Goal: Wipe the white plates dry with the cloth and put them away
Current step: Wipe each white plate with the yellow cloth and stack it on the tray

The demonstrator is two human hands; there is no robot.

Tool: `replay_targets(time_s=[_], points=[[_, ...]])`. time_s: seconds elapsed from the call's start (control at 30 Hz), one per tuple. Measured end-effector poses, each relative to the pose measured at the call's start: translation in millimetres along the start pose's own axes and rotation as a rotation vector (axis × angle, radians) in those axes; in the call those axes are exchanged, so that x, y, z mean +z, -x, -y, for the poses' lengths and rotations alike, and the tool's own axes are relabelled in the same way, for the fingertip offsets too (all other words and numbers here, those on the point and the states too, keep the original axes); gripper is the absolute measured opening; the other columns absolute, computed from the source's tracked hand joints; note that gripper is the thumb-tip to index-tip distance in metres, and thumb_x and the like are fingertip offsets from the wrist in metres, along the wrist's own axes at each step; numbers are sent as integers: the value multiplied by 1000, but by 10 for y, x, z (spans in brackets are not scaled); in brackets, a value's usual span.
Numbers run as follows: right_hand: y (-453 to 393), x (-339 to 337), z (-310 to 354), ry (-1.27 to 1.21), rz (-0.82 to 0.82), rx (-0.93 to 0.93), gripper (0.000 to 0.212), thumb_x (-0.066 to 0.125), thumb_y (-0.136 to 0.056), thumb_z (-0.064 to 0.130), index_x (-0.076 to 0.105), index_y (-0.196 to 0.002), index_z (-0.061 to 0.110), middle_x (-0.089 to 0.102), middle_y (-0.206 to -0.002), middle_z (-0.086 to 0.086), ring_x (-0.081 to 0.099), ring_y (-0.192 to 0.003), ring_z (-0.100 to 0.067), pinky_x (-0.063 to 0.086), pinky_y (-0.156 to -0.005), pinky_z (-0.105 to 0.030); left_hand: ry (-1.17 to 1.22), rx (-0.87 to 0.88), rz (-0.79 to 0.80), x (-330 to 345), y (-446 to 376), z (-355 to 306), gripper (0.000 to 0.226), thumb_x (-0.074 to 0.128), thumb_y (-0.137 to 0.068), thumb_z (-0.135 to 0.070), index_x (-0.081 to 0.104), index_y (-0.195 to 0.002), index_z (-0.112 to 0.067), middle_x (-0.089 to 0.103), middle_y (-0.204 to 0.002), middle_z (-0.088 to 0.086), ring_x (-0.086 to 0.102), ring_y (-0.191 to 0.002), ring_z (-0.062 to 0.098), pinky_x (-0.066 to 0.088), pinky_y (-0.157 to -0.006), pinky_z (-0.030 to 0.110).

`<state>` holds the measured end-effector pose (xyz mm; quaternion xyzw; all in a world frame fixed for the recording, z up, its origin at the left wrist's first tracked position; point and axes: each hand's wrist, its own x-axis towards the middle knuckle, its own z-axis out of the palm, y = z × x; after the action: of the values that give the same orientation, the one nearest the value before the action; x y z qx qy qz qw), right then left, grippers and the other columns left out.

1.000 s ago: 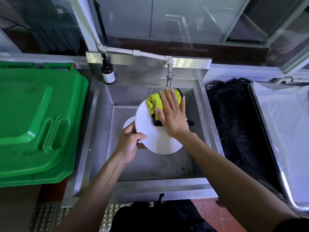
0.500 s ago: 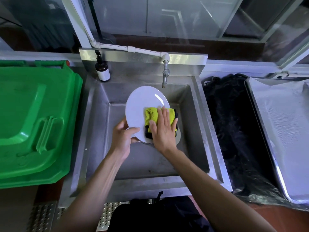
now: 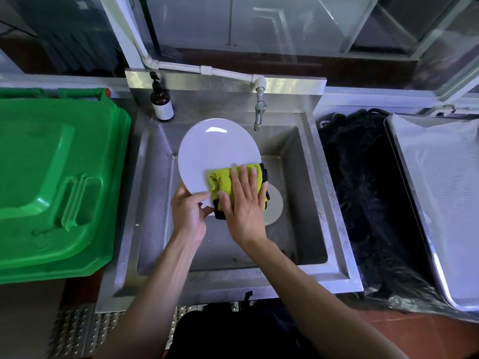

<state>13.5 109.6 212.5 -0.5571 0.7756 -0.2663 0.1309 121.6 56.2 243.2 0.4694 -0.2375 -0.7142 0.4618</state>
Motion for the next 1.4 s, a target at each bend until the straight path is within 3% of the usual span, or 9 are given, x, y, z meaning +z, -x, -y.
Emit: replay_targets(time_s=[0.37, 0.5, 0.57, 0.7, 0.83, 0.93, 1.03, 1.17, 1.4], points=[[-6, -118, -113, -427, -103, 266, 76, 53, -104, 35, 9, -161, 12, -2, -170, -5, -11, -155, -16, 6, -127, -38, 18, -6, -12, -6, 31, 30, 46, 50, -79, 20, 69, -106, -13, 74, -100, 6, 70, -94, 29, 60, -81, 55], [-17, -215, -165, -534, -205, 355, 71, 67, -97, 34, 24, -152, 23, 35, -157, -4, 37, -141, -16, 37, -109, -21, 15, -17, 20, -3, 81, 54, 46, 50, -80, 20, 71, -99, -17, 76, -95, 2, 72, -88, 24, 62, -67, 45], [-16, -246, -191, -583, -247, 378, 60, 72, -92, 33, 35, -138, 21, 49, -139, -2, 53, -120, -18, 49, -93, -28, 21, -24, 22, 1, 90, 69, 46, 50, -80, 20, 72, -93, -18, 75, -95, 2, 71, -91, 25, 61, -70, 47], [3, -279, -213, -560, -187, 495, 81, 73, -91, 40, 33, -155, 14, 13, -168, -2, 28, -148, -20, 34, -118, -39, 2, -17, 44, 25, 122, 79, 56, 50, -81, 20, 79, -83, -28, 76, -93, -2, 71, -90, 23, 61, -76, 49], [50, -306, -200, -666, -220, 512, 64, 73, -91, 33, 44, -147, 21, 62, -129, 3, 61, -113, -14, 52, -99, -40, -6, -18, 47, 40, 146, 99, 59, 51, -81, 20, 80, -79, -32, 74, -97, 1, 67, -99, 29, 56, -86, 57], [63, -313, -219, -697, -238, 524, 45, 74, -89, 30, 55, -130, 27, 69, -103, 13, 65, -91, 1, 54, -81, -26, -21, -29, 46, 12, 140, 112, 55, 51, -82, 20, 80, -82, -27, 74, -100, 4, 67, -99, 31, 56, -86, 57], [43, -384, -252, -699, -232, 532, 43, 76, -87, 29, 57, -124, 25, 68, -99, 15, 63, -89, 6, 48, -73, -16, -56, -49, 64, -66, 89, 91, 45, 51, -84, 18, 73, -99, -18, 76, -101, 3, 70, -95, 28, 60, -78, 52], [-50, -521, -340, -685, -175, 517, 47, 79, -85, 23, 59, -127, 19, 70, -108, 6, 66, -100, -13, 53, -90, -33, -157, -77, 142, -230, -13, 34, 42, 50, -85, 16, 69, -110, -12, 75, -109, 8, 71, -95, 28, 59, -74, 50], [-135, -651, -483, -650, -81, 425, 53, 78, -86, 22, 56, -135, 23, 71, -112, 7, 67, -104, -14, 55, -95, -40, -336, -117, 219, -366, -228, -137, 41, 63, -64, 3, 70, -103, -9, 76, -105, 12, 71, -92, 33, 59, -74, 57]])
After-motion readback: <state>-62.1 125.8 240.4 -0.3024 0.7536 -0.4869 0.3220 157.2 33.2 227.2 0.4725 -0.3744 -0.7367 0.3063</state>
